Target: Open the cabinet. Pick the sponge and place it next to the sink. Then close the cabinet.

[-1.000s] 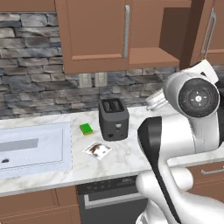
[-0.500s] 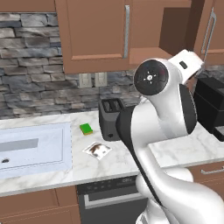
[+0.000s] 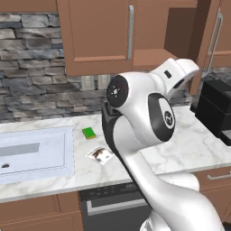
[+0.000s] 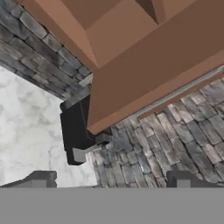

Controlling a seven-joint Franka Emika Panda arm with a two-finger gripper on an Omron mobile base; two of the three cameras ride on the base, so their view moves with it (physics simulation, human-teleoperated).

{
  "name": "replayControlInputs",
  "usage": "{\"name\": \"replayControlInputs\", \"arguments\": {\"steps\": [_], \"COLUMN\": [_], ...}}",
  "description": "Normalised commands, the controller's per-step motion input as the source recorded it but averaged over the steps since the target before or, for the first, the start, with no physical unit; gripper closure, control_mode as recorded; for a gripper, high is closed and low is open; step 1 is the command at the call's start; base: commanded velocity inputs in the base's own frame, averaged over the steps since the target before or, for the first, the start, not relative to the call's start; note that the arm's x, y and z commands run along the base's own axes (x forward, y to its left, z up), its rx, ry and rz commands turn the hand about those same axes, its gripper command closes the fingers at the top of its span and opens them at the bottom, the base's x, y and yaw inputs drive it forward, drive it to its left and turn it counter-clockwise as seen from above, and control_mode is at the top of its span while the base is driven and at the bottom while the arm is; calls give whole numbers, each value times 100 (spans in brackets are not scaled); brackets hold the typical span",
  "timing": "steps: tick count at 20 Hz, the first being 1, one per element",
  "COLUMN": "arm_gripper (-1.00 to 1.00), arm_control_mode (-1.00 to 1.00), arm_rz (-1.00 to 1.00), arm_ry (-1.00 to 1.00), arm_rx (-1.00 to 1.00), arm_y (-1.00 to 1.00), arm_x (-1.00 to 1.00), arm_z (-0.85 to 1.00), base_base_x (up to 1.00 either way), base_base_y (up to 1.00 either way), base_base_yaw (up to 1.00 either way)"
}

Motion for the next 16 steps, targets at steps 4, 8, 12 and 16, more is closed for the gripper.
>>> {"name": "replayControlInputs", "arguments": {"steps": [4, 8, 12, 16], "arm_gripper": [-100, -100, -100, -100], "arm_control_mode": [-100, -100, -100, -100], "arm_rz": [-15, -10, 0, 2], "arm_ry": [2, 2, 0, 0], "arm_rx": [-14, -11, -3, 0], "arm_y": [-1, -1, 0, -9], "arm_x": [22, 26, 23, 27], "arm_z": [0, 1, 1, 0], "base_base_x": [0, 0, 0, 0], "base_base_y": [0, 0, 0, 0], "base_base_yaw": [0, 0, 0, 0]}}
